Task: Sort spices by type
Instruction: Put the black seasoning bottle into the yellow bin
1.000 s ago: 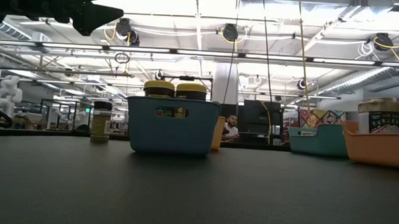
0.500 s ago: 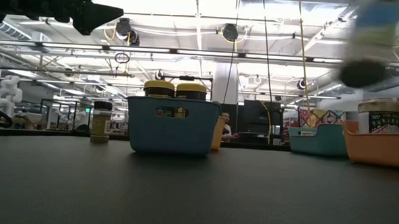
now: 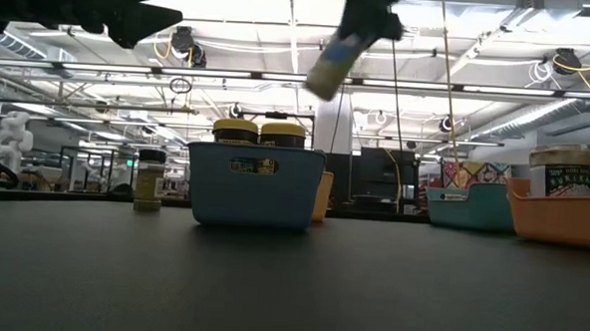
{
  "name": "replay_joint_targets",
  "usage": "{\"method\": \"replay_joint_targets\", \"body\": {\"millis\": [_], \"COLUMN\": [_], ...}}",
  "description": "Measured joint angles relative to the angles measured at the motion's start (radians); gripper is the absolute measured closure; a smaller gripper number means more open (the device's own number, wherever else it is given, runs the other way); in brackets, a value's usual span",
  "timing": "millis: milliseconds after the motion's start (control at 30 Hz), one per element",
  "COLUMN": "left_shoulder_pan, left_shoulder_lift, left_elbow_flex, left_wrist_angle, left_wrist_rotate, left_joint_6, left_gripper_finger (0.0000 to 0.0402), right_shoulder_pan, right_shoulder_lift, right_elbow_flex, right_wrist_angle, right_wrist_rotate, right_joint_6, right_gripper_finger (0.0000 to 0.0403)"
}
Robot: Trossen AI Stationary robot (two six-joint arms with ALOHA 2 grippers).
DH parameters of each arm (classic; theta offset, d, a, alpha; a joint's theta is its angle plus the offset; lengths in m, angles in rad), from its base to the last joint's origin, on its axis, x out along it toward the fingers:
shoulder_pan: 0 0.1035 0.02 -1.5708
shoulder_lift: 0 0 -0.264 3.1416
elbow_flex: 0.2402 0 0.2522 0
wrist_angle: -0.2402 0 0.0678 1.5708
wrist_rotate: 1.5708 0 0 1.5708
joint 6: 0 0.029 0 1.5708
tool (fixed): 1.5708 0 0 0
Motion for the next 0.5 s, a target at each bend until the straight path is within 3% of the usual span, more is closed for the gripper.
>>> {"method": "replay_joint_targets", "body": {"millis": [267, 500], "left_shoulder_pan": [0.031, 0.139], "left_shoulder_lift": [0.000, 0.000], "left_elbow_flex": [0.000, 0.000], "left_wrist_angle": [-0.027, -0.228], "left_wrist_rotate": [-0.011, -0.011], "left_joint_6": [0.097, 0.035], "left_gripper_finger": [0.0072, 0.0072], "right_shoulder_pan": [-0.230, -0.354], "right_shoulder_lift": [0.221, 0.326], "right_elbow_flex": [0.232, 0.283], "right_wrist_angle": [-0.045, -0.012], "right_wrist_rotate": [-0.003, -0.007], "right_joint_6": [-0.329, -0.494], "right_gripper_finger": [0.0221, 0.0209]}}
